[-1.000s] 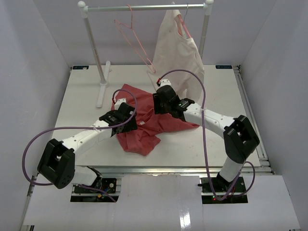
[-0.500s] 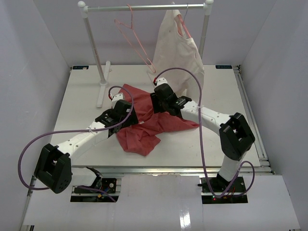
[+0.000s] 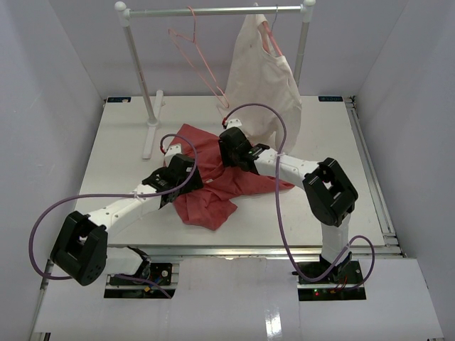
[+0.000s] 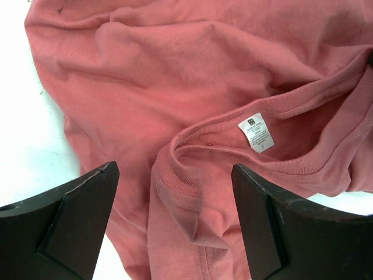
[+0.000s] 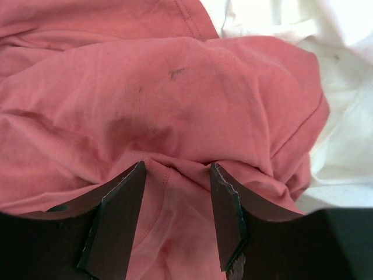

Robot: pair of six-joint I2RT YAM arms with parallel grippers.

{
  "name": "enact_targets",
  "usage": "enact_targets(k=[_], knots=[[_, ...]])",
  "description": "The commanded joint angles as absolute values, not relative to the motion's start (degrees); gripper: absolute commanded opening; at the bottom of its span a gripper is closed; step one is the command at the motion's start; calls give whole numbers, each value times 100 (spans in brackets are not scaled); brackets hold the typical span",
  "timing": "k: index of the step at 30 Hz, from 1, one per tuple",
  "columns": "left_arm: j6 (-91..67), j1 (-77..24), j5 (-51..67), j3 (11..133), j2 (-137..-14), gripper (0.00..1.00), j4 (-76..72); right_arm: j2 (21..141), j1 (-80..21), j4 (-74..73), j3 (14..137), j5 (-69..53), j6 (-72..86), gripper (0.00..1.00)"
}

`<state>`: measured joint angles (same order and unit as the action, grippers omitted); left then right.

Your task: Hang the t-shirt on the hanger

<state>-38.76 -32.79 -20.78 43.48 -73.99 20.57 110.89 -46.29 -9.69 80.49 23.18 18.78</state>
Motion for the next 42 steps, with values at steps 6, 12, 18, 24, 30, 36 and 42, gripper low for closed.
enact_targets(k=[6,12,18,24,30,36,42], knots=[[-3830,-3099,-2016,4042,-7080,89,1667,11162,-4993,-751,8426,3086,2194,55],[-3885,-3072,-1899,3855,-6861,89,1543,11227,-5110,-1124,8426,3546,2406,55],[-3874,-3067,-1828,3834,-6775,89,1547,11469,-5216,-1453,8470,4004,2544,55],[-3867,-3067,-1881,3771,-6630,89,1538,11549,-5294,-1719,8452,4508,2760,54],[-3858,-3067,-1855,3765,-6662,89,1538,11481,-5354,-1758,8371,4754,2807,54],[-3850,-3067,-1872,3744,-6608,89,1529,11380,-5370,-1758,8314,4941,2776,34],[-3863,-3067,-1846,3744,-6513,89,1516,11281,-5370,-1762,8253,4971,2720,20]])
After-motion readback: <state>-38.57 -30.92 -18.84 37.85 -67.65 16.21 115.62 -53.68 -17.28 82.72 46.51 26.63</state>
